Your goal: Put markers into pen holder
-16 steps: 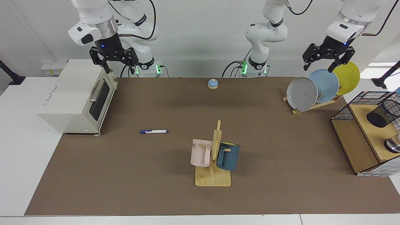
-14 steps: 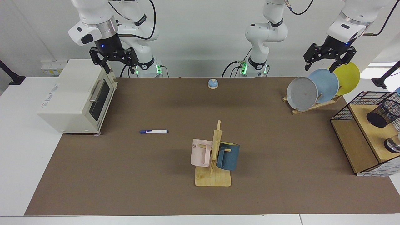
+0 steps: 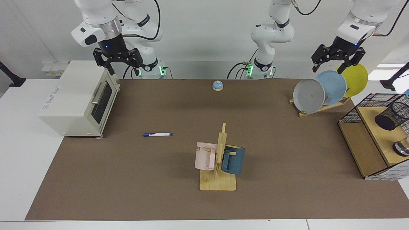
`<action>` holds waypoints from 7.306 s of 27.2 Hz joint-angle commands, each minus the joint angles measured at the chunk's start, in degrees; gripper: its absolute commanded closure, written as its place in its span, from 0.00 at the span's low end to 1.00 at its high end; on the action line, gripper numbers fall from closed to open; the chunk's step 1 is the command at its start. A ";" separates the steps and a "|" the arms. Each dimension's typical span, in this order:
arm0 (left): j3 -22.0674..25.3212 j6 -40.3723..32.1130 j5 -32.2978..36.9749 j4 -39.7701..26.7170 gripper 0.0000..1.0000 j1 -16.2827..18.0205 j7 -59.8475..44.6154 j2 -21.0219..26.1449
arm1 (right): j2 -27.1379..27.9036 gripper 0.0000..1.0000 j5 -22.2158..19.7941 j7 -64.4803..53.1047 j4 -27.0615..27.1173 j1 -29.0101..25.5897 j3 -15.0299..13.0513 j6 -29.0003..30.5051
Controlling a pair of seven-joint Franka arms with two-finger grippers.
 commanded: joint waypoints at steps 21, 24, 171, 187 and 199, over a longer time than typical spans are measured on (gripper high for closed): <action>-0.09 -4.73 -0.26 -0.56 0.00 0.83 -0.77 -1.30 | -0.77 0.00 1.11 45.52 -6.38 1.08 0.54 7.04; -0.09 -4.64 -0.26 -0.56 0.00 0.83 -0.77 -1.30 | 0.28 0.00 1.11 57.12 -7.17 1.34 0.54 9.32; -10.19 -3.15 -0.78 -1.18 0.02 -0.32 20.22 -1.56 | -2.53 1.00 6.03 99.69 -10.51 19.01 2.91 14.07; -17.06 11.35 -12.82 -11.80 0.01 -2.86 43.61 -7.44 | -2.09 1.00 8.67 104.09 -10.60 20.24 4.14 17.15; -17.50 19.61 -14.93 -16.12 0.12 -11.21 40.72 -6.84 | 0.37 1.00 7.70 109.37 -10.51 24.72 4.14 19.61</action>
